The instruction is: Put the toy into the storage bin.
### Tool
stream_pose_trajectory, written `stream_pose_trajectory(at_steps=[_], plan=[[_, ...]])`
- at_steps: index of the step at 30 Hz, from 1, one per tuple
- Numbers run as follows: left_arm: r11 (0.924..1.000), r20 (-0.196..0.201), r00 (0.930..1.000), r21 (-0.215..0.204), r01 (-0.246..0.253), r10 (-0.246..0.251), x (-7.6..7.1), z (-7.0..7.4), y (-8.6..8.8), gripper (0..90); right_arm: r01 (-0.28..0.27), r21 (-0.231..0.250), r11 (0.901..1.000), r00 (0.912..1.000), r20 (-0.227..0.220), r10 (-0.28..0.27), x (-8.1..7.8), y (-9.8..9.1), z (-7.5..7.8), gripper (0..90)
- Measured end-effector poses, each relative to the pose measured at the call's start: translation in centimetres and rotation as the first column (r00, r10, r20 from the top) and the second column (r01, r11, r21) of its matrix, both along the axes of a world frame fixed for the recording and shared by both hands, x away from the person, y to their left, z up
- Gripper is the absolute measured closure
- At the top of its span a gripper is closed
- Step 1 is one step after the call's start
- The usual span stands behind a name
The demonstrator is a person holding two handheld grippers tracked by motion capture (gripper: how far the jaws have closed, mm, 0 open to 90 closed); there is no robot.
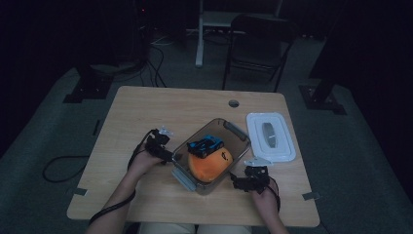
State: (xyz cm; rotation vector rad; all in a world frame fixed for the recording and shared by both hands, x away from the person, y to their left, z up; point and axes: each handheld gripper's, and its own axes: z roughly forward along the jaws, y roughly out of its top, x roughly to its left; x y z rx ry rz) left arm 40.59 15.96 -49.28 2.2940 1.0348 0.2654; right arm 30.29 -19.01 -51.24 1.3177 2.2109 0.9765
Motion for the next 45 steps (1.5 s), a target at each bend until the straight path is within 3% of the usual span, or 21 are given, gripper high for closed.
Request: stream_pose_trajectory(at_steps=[7, 13, 18, 26, 31, 34, 36, 39, 45], plan=[[0.9994, -0.008, 0.9999, -0.032, 0.008, -0.009, -1.0, -0.4, 0.0, 1.1, 0.0, -0.011, 0.9999, 1.0, 0.0, 0.0, 0.2, -0.3, 0.0, 13.8], [0.9995, 0.003, 0.9997, -0.018, 0.024, -0.024, -2.0, -0.2, -0.1, 1.1, 0.003, -0.001, 1.0, 1.0, 0.002, -0.003, 1.1, 0.0, -0.1, 14.4], [0.9986, 0.014, 0.9991, -0.034, 0.041, -0.04, -3.2, -0.2, -0.3, 1.1, -0.007, -0.007, 1.0, 0.9999, 0.011, 0.007, 1.8, 0.4, -0.2, 15.6], [0.9997, 0.037, 0.9993, -0.02, 0.012, -0.011, -4.2, 0.1, 0.0, 1.2, -0.056, -0.004, 0.9984, 0.9983, 0.015, 0.056, 2.6, 1.0, -0.3, 16.7], [0.9994, 0.036, 0.9993, -0.034, 0.008, -0.007, -4.3, 0.1, 0.3, 1.3, -0.052, -0.015, 0.9985, 0.998, 0.034, 0.053, 3.0, 1.5, -0.3, 18.3], [0.9957, 0.022, 0.9997, -0.092, 0.014, -0.012, -4.4, -0.2, 0.5, 1.3, -0.041, -0.021, 0.9989, 0.9985, 0.034, 0.042, 3.0, 1.4, -0.3, 18.2], [0.9945, 0.018, 0.9996, -0.101, 0.025, -0.023, -4.5, -0.3, 0.3, 1.2, -0.033, -0.024, 0.9992, 0.9984, 0.045, 0.034, 2.9, 1.2, -0.2, 17.6], [0.9965, 0.031, 0.9989, -0.074, 0.038, -0.036, -4.5, -0.2, -0.2, 1.2, -0.006, -0.005, 1.0, 0.9991, 0.043, 0.006, 3.0, 0.5, 0.1, 16.8], [0.9982, 0.075, 0.9967, -0.049, 0.033, -0.029, -4.5, -0.4, -0.2, 1.2, 0.079, 0.001, 0.9968, 0.9922, 0.096, -0.079, 2.5, -1.7, 1.6, 14.4]])
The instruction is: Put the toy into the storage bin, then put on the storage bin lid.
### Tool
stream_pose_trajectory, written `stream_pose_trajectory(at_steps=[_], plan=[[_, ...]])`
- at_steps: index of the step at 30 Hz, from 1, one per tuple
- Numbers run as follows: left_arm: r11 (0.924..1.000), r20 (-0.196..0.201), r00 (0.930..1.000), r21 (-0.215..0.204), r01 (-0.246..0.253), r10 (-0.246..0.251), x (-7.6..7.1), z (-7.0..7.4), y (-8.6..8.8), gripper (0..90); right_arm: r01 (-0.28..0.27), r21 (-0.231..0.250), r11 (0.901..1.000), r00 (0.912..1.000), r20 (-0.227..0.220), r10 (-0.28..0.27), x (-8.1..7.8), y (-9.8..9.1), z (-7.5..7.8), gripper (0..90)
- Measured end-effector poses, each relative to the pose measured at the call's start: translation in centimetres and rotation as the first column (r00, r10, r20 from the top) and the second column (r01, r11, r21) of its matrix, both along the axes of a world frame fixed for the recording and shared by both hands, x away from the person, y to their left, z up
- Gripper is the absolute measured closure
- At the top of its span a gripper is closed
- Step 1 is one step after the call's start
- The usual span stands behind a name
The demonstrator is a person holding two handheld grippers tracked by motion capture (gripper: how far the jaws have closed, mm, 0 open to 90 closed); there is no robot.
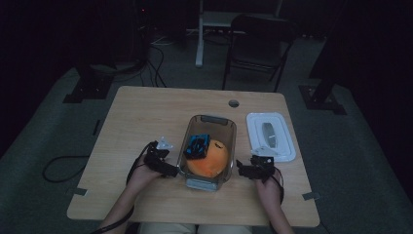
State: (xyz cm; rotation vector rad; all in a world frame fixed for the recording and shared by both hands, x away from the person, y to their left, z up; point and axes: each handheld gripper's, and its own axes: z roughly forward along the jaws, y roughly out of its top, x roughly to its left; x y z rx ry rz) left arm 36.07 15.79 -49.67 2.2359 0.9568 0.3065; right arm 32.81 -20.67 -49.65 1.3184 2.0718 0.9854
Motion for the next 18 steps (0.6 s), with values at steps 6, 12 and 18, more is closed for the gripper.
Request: stream_pose_trajectory(at_steps=[6, 12, 18], plan=[[0.9997, 0.034, 0.9993, -0.019, -0.015, 0.015, 0.4, 0.0, 0.3, 1.2, 0.084, 0.041, 0.9956, 0.9963, -0.022, -0.083, 0.0, -3.3, 1.2, 11.0], [1.0, 0.047, 0.9989, -0.009, 0.002, -0.001, 0.9, -0.4, 0.3, 1.2, 0.146, 0.064, 0.9872, 0.9879, -0.063, -0.142, 0.3, -6.1, 1.2, 11.3], [0.9996, 0.062, 0.9978, -0.019, 0.022, -0.021, 1.0, -0.5, 0.0, 1.2, 0.195, 0.057, 0.9792, 0.9802, -0.047, -0.192, 1.1, -7.8, 1.6, 16.0]])
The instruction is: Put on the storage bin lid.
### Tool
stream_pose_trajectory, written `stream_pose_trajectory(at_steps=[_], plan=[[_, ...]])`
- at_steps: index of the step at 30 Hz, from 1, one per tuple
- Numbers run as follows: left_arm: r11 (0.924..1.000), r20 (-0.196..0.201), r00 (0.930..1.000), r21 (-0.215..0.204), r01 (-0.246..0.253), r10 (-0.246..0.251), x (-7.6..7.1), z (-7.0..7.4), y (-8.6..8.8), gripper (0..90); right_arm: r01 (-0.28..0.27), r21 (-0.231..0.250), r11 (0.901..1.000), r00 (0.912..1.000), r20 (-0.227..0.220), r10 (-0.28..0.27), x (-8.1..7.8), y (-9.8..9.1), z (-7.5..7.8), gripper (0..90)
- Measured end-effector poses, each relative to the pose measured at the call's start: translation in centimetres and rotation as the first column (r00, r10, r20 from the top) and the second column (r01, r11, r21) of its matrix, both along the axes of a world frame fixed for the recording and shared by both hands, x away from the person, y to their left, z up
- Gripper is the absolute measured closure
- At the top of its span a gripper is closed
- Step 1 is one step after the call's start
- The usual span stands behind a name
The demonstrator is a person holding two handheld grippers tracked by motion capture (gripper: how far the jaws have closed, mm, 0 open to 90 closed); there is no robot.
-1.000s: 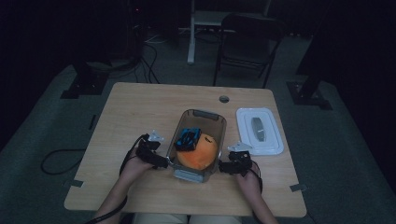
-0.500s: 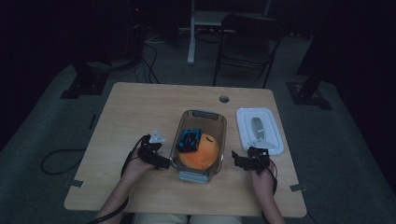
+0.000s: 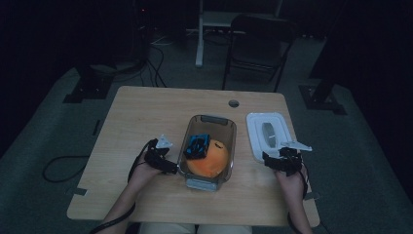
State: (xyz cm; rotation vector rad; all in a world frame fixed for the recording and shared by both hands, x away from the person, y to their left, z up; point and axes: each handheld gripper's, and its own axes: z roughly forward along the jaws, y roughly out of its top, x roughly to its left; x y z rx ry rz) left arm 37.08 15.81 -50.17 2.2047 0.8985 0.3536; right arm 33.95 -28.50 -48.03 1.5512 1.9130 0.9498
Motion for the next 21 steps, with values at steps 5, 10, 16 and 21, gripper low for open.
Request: stream_pose_trajectory(at_steps=[5, 10, 16, 21], plan=[[1.0, 0.002, 1.0, 0.007, 0.003, -0.003, 0.0, -0.1, -0.3, 1.2, 0.018, -0.005, 0.9998, 0.9998, 0.0, -0.018, 1.4, -0.7, 0.3, 20.9], [0.9999, 0.004, 1.0, 0.016, 0.0, 0.0, -0.2, 0.0, -0.4, 1.2, 0.029, -0.006, 0.9996, 0.9996, 0.0, -0.029, 3.0, -1.1, 0.6, 24.5], [0.9998, -0.003, 1.0, 0.019, 0.002, -0.002, -0.3, -0.2, -0.6, 1.2, 0.043, -0.005, 0.9991, 0.9989, -0.02, -0.043, 4.6, -1.5, 0.2, 35.4], [0.9997, 0.0, 1.0, 0.024, 0.006, -0.006, -0.5, -0.3, -0.9, 1.2, 0.049, -0.024, 0.9985, 0.9977, -0.045, -0.05, 6.6, -1.3, -0.7, 43.3]])
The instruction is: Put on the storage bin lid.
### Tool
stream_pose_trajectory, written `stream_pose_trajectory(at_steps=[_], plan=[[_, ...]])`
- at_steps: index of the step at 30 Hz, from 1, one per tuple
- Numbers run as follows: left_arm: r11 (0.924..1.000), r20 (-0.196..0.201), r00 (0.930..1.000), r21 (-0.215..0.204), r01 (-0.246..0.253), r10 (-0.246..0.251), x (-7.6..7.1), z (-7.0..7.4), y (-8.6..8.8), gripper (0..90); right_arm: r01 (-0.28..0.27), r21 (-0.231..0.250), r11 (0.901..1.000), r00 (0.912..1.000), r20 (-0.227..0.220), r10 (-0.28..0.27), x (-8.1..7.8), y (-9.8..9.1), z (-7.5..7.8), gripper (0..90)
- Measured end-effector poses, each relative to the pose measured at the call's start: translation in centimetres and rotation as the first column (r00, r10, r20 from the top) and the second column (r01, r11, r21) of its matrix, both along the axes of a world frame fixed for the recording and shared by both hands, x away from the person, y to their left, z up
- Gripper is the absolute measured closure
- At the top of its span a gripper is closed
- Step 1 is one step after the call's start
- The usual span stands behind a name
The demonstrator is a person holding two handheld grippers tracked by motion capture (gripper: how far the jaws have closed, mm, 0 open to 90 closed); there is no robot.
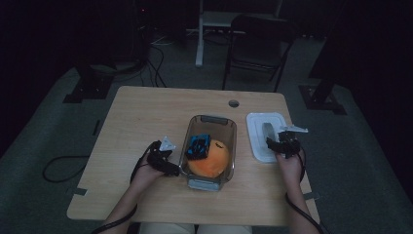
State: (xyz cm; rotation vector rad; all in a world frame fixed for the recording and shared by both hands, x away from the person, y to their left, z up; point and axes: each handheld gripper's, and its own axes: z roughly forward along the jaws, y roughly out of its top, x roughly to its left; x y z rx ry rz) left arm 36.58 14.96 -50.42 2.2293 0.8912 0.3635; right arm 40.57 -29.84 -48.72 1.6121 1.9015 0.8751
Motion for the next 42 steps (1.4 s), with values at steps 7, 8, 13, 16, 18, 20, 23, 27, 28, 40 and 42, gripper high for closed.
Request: stream_pose_trajectory(at_steps=[7, 8, 13, 16, 18, 20, 23, 27, 28, 40, 42], plan=[[0.9999, -0.007, 0.9999, 0.008, 0.01, -0.01, -0.1, -0.1, -0.5, 1.2, 0.003, 0.009, 1.0, 0.9961, -0.089, -0.003, 2.0, -0.1, -1.4, 56.4], [0.9999, -0.01, 0.9999, 0.008, 0.011, -0.011, -0.1, -0.1, -0.6, 1.2, -0.001, 0.005, 1.0, 0.9953, -0.097, 0.002, 2.0, -0.1, -1.6, 60.7], [0.9996, -0.018, 0.9994, 0.008, 0.028, -0.028, -0.4, -0.1, -1.2, 1.2, -0.015, -0.029, 0.9995, 0.9946, -0.103, 0.012, 1.7, 0.3, -1.4, 67.0], [0.9994, -0.012, 0.9995, 0.015, 0.03, -0.03, -0.5, 0.0, -1.6, 1.2, -0.019, -0.011, 0.9998, 0.9961, -0.087, 0.018, 1.0, 0.3, -0.9, 67.2], [0.9992, -0.01, 0.9993, 0.015, 0.036, -0.036, -0.6, 0.0, -1.8, 1.2, -0.022, -0.007, 0.9997, 0.9971, -0.073, 0.022, 0.3, 0.3, -0.3, 67.3], [0.9992, -0.01, 0.9992, 0.014, 0.039, -0.039, -0.6, 0.0, -2.0, 1.1, -0.032, 0.0, 0.9995, 0.998, -0.055, 0.032, -0.5, 0.3, 0.3, 67.3], [0.9988, -0.009, 0.999, 0.023, 0.043, -0.043, -0.5, -0.1, -2.5, 1.1, -0.047, -0.005, 0.9989, 0.9986, -0.025, 0.047, -1.7, 0.4, 1.4, 67.4], [0.9985, -0.008, 0.999, 0.032, 0.044, -0.044, -0.5, -0.2, -3.0, 1.1, -0.062, 0.017, 0.998, 0.9979, 0.021, 0.061, -3.2, 0.5, 3.3, 67.5], [0.9984, -0.006, 0.999, 0.032, 0.046, -0.045, -0.5, -0.2, -3.2, 1.1, -0.068, 0.019, 0.9975, 0.9971, 0.033, 0.068, -3.6, 0.6, 3.9, 67.4], [0.9979, -0.002, 0.9985, 0.035, 0.054, -0.054, -0.4, -0.3, -5.1, 1.1, -0.168, 0.044, 0.9849, 0.9746, 0.158, 0.159, -7.2, 3.3, 9.8, 67.4], [0.9975, -0.003, 0.9981, 0.033, 0.062, -0.062, -0.4, -0.3, -5.5, 1.1, -0.184, 0.043, 0.982, 0.9704, 0.167, 0.174, -7.5, 4.1, 10.4, 67.4]])
